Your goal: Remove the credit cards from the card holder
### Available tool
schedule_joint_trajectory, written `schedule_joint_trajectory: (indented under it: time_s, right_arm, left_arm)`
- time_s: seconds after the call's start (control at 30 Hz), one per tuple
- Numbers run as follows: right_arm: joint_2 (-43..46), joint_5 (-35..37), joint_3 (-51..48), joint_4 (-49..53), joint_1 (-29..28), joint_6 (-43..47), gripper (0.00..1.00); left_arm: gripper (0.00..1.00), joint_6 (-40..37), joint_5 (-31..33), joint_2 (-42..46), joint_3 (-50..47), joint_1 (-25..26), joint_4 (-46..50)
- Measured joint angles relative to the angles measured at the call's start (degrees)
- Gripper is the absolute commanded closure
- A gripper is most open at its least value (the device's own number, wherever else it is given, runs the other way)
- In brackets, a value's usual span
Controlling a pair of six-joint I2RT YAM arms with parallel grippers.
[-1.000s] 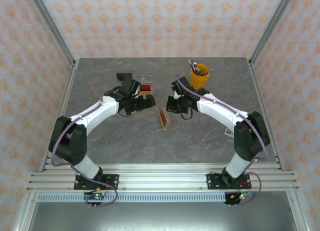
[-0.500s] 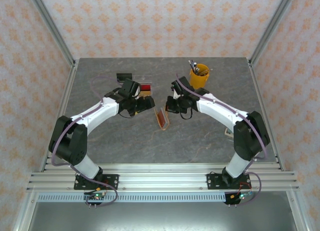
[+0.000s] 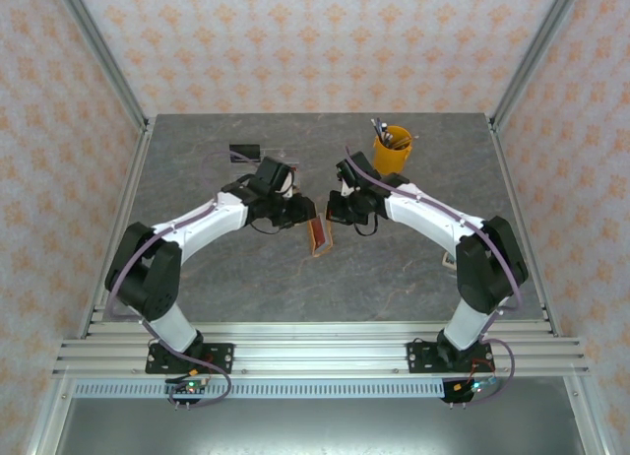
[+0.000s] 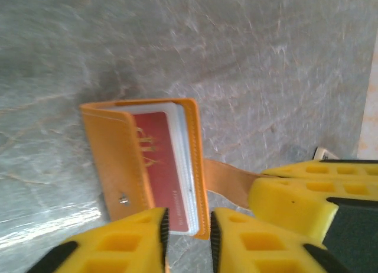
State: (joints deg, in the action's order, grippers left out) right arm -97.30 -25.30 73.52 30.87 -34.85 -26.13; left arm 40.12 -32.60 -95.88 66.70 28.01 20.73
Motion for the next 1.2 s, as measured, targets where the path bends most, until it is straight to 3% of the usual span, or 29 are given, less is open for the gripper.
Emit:
schedule_joint_trajectory:
  time_s: [0.3,0.7,0.97,1.2]
  right_arm:
    - [0.0,0.5,0.0,0.42,0.0,-0.2,1.0]
    - [0.0,4.96,0.02,3.02,0.02,0.09,1.0]
    - [0.0,3.41,0.02,2.29,0.02,0.26,1.0]
    - [0.02,0.83,-0.04,-0.55,0.02,0.28,1.0]
  left_arm:
    - [0.82,-0.37,0.0,-4.48,3.39,1.05,2.05]
    - [0.82,-5.44,5.7,-5.66,6.78,1.16,12.39]
    - [0.82,-6.12,5.44,-5.11,6.8,1.33,12.66]
    - [0.86,-5.66,4.81,-4.85,9.88,4.44,11.89]
